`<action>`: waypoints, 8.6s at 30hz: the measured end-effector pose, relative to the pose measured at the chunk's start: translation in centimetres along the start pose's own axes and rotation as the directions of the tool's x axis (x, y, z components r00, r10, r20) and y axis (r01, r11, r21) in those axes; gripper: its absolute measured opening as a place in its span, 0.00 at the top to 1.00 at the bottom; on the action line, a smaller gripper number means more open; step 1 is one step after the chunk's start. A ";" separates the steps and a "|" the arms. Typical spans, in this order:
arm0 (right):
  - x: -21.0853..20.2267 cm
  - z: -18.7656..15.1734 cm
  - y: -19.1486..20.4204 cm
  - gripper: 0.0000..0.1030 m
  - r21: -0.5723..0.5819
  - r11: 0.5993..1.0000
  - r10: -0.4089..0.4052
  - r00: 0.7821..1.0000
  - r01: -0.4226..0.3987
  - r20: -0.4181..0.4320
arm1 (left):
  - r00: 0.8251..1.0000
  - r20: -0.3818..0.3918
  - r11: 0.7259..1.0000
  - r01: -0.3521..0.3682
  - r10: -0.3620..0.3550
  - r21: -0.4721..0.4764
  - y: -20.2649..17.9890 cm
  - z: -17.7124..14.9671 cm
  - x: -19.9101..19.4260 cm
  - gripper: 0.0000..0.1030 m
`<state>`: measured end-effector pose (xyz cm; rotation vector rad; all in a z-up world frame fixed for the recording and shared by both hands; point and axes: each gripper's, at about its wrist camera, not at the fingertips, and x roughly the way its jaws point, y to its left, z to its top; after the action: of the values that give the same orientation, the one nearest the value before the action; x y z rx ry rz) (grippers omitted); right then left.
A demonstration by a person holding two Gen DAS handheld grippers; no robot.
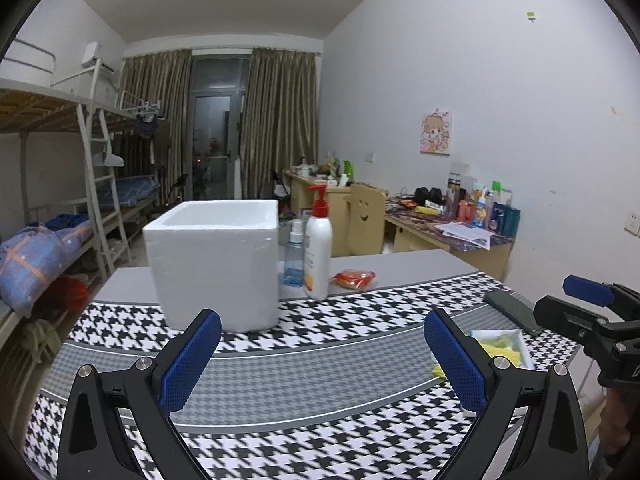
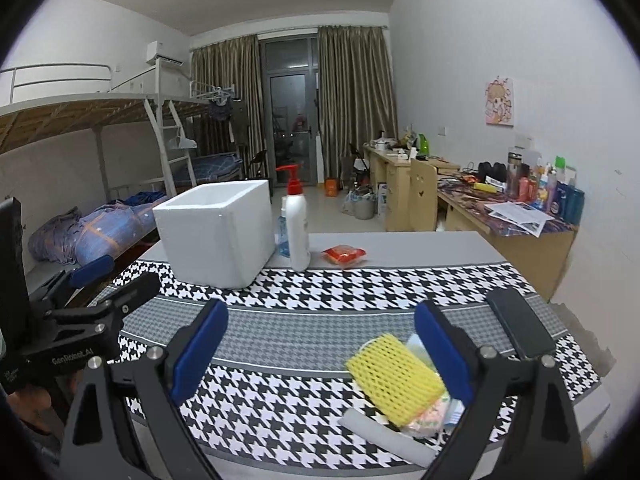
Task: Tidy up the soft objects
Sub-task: 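Move the left gripper toward the yellow mesh sponge while the right gripper approaches the blue mask, then close the left gripper on the yellow mesh sponge while the right gripper grasps the blue mask, then lift the yellow sponge with the left gripper while the right gripper lifts the blue mask, then carry the sponge and mask over the white foam box with both grippers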
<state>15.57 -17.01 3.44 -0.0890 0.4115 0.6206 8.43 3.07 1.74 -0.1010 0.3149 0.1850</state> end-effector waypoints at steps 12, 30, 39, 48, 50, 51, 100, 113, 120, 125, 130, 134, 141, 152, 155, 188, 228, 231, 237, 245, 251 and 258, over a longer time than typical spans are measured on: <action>0.0 -0.8 -2.7 0.06 0.017 0.999 -0.034 0.999 0.034 -0.021 | 0.998 -0.030 0.998 0.058 -0.057 0.019 -3.1 0.0 1.9 0.01; 0.7 -1.9 -6.2 0.06 0.029 0.995 -0.090 0.992 0.092 -0.083 | 0.989 -0.099 0.993 0.114 -0.111 0.024 -6.6 -1.1 4.8 0.01; 1.3 -2.3 -7.7 0.06 0.049 0.992 -0.112 0.987 0.118 -0.111 | 0.978 -0.148 0.988 0.151 -0.144 0.032 -8.5 -1.7 6.4 0.01; 2.1 -2.8 -9.5 0.06 0.063 0.989 -0.127 0.982 0.137 -0.141 | 0.962 -0.215 0.985 0.173 -0.166 0.015 -10.0 -2.9 8.4 0.01; 2.3 -2.9 -9.8 0.06 0.065 0.988 -0.130 0.980 0.140 -0.148 | 0.960 -0.224 0.985 0.174 -0.167 0.012 -10.2 -3.1 8.8 0.01; 2.4 -3.0 -10.0 0.06 0.066 0.988 -0.131 0.980 0.142 -0.153 | 0.960 -0.227 0.985 0.173 -0.166 0.010 -10.3 -3.2 8.9 0.01; 6.2 -5.5 -15.6 0.06 0.082 0.975 -0.183 0.952 0.208 -0.245 | 0.790 -0.534 0.953 0.252 -0.303 -0.168 -15.1 -7.5 17.1 0.67; 6.1 -5.7 -16.4 0.06 0.097 0.972 -0.182 0.950 0.212 -0.252 | 0.818 -0.477 0.947 0.281 -0.321 -0.156 -15.1 -6.7 16.8 0.91; 5.5 -5.5 -16.5 0.06 0.099 0.972 -0.183 0.952 0.212 -0.246 | 0.828 -0.454 0.944 0.291 -0.330 -0.155 -14.0 -5.9 15.2 0.91; 5.5 -5.5 -16.5 0.09 0.097 0.973 -0.179 0.953 0.208 -0.246 | 0.846 -0.428 0.948 0.283 -0.318 -0.145 -12.8 -5.4 14.0 0.91; 5.2 -5.4 -16.2 0.13 0.099 0.975 -0.168 0.955 0.197 -0.243 | 0.865 -0.395 0.951 0.287 -0.310 -0.118 -12.2 -4.5 12.6 0.91; 5.2 -5.2 -16.1 0.13 0.093 0.975 -0.176 0.955 0.203 -0.241 | 0.882 -0.391 0.964 0.257 -0.264 -0.071 -12.3 -4.4 12.1 0.91; 5.7 -5.3 -16.5 0.14 0.094 0.972 -0.185 0.949 0.215 -0.255 | 0.895 -0.375 0.969 0.241 -0.242 -0.050 -12.4 -4.6 11.9 0.91; 7.0 -6.0 -17.7 0.49 0.121 0.968 -0.171 0.929 0.221 -0.329 | 0.898 -0.367 0.969 0.243 -0.242 -0.043 -12.2 -4.5 11.8 0.91; 7.4 -6.3 -17.7 0.55 0.115 0.968 -0.169 0.922 0.221 -0.348 | 0.896 -0.370 0.968 0.246 -0.244 -0.041 -12.2 -4.5 11.9 0.91; 2.2 -0.8 -13.8 0.93 0.151 0.976 -0.136 0.981 0.156 -0.136 | 0.956 -0.240 0.982 0.185 -0.171 0.039 -9.4 -1.1 7.7 0.91; 3.3 1.4 -6.4 0.93 0.099 0.994 -0.049 0.998 0.053 -0.041 | 0.990 -0.139 0.999 0.033 -0.028 0.034 -1.4 1.9 3.7 0.91; 3.9 1.4 -5.9 0.93 0.096 0.994 -0.049 0.998 0.054 -0.051 | 0.990 -0.141 1.000 0.018 -0.015 0.021 -0.5 1.8 3.9 0.91; 4.8 1.7 -4.2 0.93 0.073 0.997 -0.035 0.998 0.039 -0.053 | 0.990 -0.137 1.000 0.011 -0.009 0.014 0.9 2.0 4.0 0.91; 6.0 2.0 -1.7 0.93 0.053 0.998 -0.021 0.998 0.024 -0.058 | 0.992 -0.125 1.000 -0.004 0.006 0.016 3.1 2.5 3.9 0.91; 6.6 2.5 -0.1 0.93 0.048 0.999 -0.012 0.998 0.015 -0.057 | 0.993 -0.121 1.000 -0.011 0.013 0.016 4.9 2.6 3.7 0.91; 7.3 3.3 1.8 0.93 0.038 0.999 0.009 0.998 -0.007 -0.055 | 0.994 -0.105 1.000 -0.026 0.028 0.015 6.4 3.3 3.3 0.91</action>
<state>21.05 -10.91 3.55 -0.0689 0.4768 0.6192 11.28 10.27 3.38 -0.0936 0.4227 0.2049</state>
